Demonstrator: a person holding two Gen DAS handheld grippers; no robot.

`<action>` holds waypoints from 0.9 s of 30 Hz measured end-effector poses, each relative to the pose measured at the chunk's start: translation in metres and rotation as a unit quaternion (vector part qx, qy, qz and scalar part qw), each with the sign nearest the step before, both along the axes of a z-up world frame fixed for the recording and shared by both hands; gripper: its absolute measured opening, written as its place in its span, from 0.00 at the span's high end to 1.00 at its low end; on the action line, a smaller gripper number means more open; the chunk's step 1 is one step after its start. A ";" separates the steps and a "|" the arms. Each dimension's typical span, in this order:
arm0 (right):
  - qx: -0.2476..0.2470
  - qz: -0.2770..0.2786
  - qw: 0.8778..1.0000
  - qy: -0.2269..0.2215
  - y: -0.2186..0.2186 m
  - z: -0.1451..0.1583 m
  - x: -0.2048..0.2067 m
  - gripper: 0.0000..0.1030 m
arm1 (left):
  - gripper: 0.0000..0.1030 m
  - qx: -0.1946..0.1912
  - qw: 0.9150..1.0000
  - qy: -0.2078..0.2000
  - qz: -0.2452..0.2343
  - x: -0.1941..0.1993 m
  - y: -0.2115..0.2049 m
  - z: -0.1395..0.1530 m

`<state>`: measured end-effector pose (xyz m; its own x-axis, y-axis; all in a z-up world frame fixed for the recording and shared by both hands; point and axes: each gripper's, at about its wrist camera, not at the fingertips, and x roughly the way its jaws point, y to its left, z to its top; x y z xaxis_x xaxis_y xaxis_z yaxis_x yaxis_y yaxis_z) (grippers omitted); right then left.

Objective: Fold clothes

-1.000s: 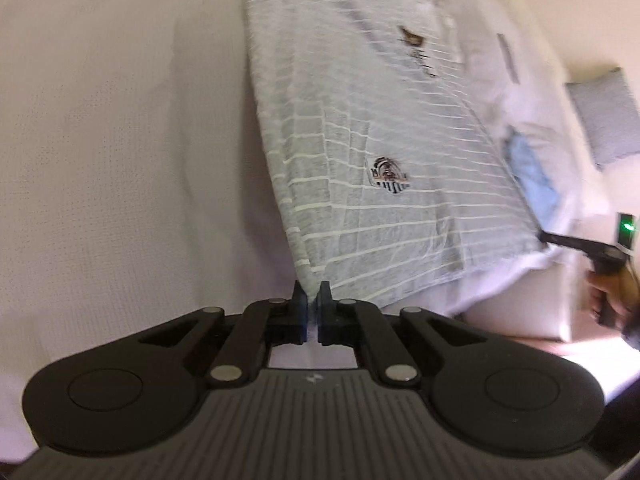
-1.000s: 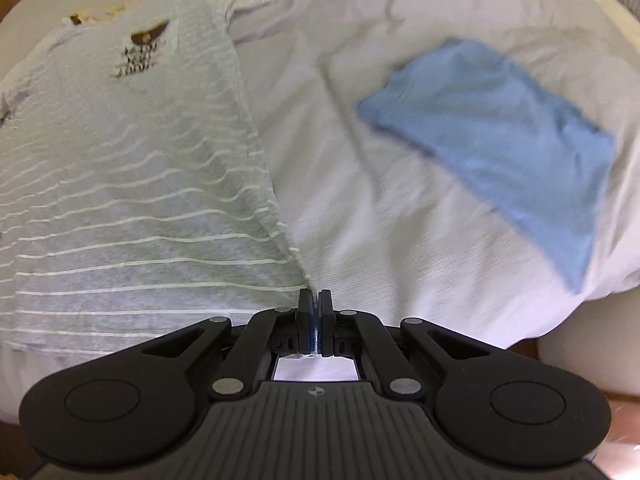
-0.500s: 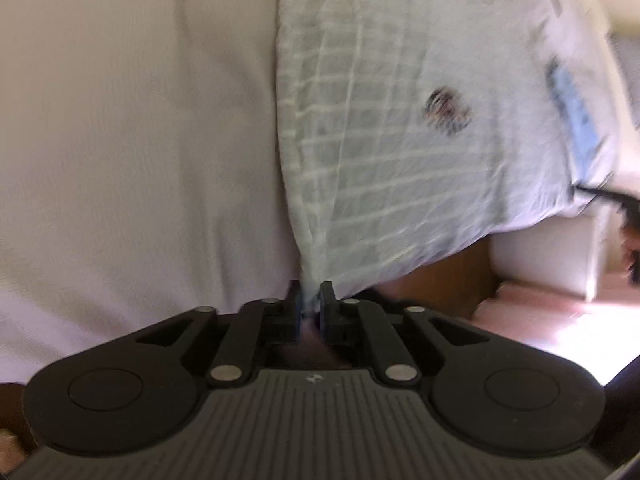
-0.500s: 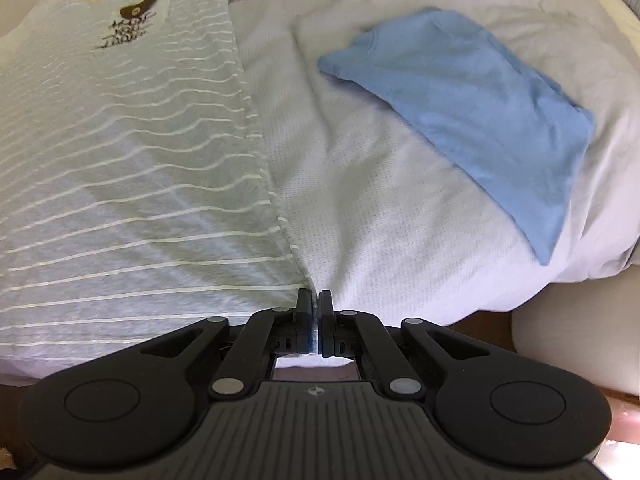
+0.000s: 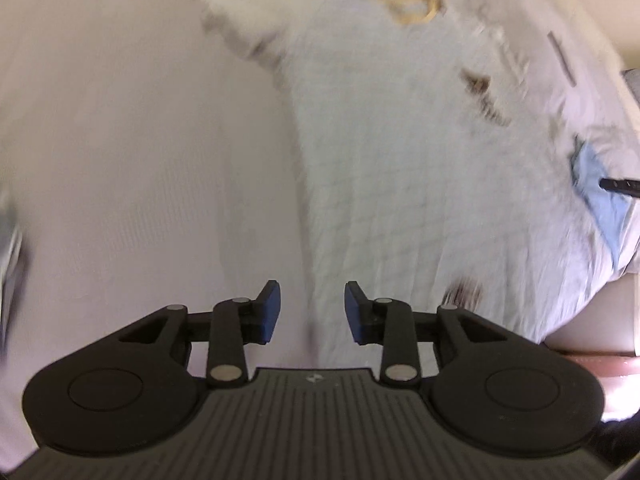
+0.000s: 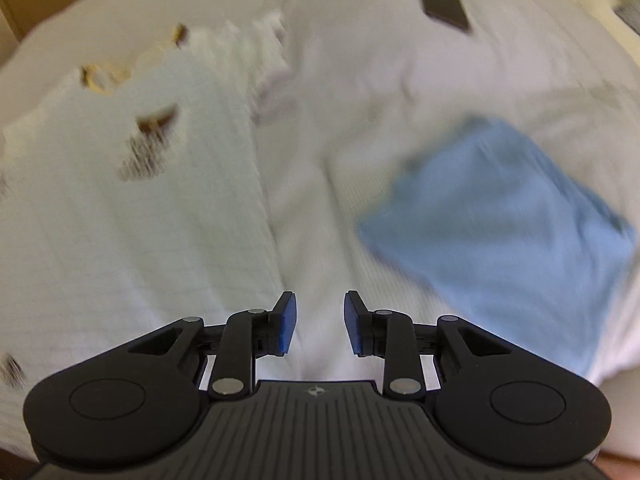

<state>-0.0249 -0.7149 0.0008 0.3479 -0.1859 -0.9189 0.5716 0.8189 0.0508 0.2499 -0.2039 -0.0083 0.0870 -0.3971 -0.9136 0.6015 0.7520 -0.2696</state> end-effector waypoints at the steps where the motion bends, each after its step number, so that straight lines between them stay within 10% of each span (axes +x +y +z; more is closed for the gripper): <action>1: -0.003 0.001 1.000 -0.012 -0.007 0.005 0.010 0.64 | 0.71 -0.014 1.000 -0.010 -0.008 0.005 -0.013 0.002; 13: 0.048 -0.002 0.990 -0.134 -0.100 0.009 0.122 0.57 | 0.67 -0.097 0.983 -0.089 -0.129 0.055 -0.253 0.016; 27: 0.288 -0.086 0.930 -0.210 -0.190 -0.141 0.193 0.47 | 0.61 -0.060 0.924 -0.160 -0.342 0.137 -0.566 -0.027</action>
<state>0.1680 -0.9054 -0.1401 0.7091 0.2086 -0.6736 0.5233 0.4846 0.7009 0.3870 -0.7694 -0.0358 0.0364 -0.5563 -0.8302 0.9885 0.1418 -0.0516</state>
